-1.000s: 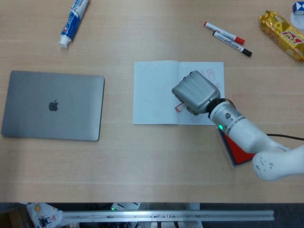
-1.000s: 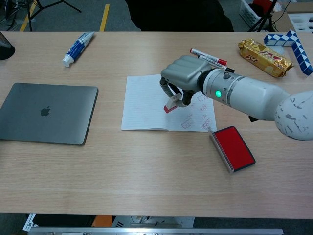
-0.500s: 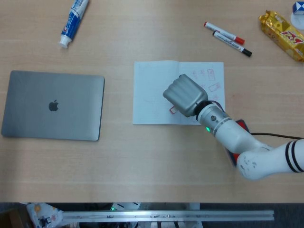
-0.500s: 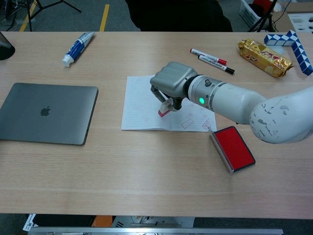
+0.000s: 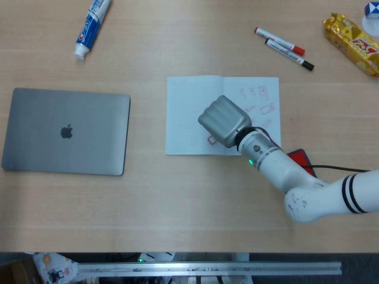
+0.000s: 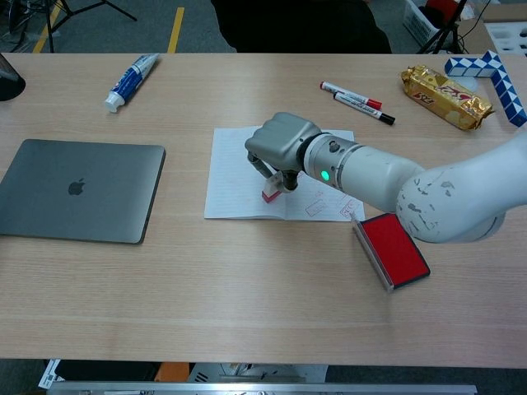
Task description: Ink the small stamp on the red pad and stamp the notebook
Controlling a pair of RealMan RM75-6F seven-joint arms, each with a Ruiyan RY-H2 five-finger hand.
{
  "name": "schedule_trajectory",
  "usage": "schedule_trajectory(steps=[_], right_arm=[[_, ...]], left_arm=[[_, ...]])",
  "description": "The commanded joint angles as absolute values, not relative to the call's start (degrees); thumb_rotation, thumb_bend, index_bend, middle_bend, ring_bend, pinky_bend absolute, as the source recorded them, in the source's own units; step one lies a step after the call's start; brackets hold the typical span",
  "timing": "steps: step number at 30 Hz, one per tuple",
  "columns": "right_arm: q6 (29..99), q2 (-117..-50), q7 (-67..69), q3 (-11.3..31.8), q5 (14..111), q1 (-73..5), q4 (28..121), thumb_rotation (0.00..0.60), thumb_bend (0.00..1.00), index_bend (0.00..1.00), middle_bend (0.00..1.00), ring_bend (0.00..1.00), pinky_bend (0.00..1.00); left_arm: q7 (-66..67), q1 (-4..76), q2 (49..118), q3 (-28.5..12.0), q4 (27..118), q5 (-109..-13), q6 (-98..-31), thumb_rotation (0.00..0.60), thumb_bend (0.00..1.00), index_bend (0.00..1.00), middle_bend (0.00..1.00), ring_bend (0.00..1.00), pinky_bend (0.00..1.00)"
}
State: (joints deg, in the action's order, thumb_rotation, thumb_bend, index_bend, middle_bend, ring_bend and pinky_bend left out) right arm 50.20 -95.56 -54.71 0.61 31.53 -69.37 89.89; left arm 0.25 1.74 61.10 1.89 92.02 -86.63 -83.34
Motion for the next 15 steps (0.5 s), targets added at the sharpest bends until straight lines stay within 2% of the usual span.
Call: schedule_trajectory(steps=[1,15], right_arm=[[50.0,-96.2,-54.8,0.5,31.0,-69.8,89.2,0.6,0.54,0.81,0.65,0.49,0.47],[48.9,-99.9,-55.5,-0.6,28.0,-71.3,83.9,0.6,0.55,0.82,0.65,0.49,0.47]], left_arm=[[0.3,1.8,61.1,1.9,92.0,-86.5,-83.1,0.6,0.24,0.15,0.1,0.25,0.23],[0.3,1.9,61.2,1.9,91.8,-86.0,-82.5,0.6,0.24,0.15,0.09,0.25,0.23]])
